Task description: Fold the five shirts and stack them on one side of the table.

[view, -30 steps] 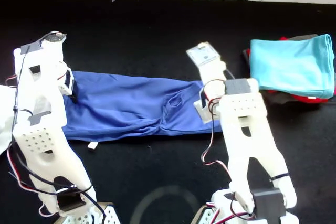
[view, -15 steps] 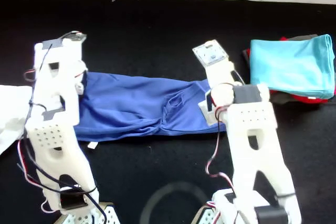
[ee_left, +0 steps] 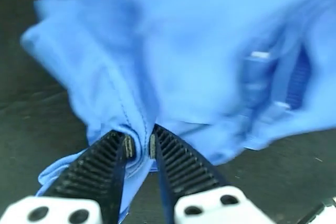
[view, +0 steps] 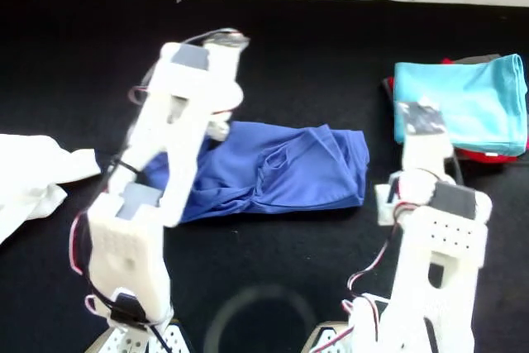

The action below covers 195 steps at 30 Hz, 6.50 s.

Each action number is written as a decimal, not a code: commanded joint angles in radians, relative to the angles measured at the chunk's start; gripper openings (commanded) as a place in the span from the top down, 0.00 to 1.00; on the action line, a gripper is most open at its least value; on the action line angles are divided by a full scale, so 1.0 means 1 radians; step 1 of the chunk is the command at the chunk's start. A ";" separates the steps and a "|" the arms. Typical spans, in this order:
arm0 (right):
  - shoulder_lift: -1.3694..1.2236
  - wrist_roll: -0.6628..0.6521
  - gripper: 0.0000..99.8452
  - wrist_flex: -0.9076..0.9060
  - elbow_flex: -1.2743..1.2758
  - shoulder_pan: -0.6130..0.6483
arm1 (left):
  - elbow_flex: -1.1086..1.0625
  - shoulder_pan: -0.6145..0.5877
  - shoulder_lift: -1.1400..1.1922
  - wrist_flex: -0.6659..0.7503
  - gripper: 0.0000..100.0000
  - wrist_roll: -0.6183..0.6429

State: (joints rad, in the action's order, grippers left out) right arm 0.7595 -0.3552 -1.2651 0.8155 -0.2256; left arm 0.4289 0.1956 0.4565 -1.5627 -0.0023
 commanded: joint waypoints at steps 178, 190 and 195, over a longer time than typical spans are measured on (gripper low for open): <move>-1.092 0.448 0.99 -0.068 -1.020 0.226 | -0.162 -0.432 -0.473 -0.118 0.99 -0.169; -1.050 0.180 0.99 -0.346 -1.669 0.194 | -0.165 -0.430 -0.469 -0.061 0.99 -0.169; -1.050 0.084 0.99 -0.348 -1.817 0.116 | -0.203 -0.430 -0.469 -0.061 0.99 -0.169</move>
State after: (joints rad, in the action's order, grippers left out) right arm -0.3606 -0.2171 -1.6057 -0.8984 -0.0614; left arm 0.2340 -0.2294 0.0330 -1.6349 -0.1649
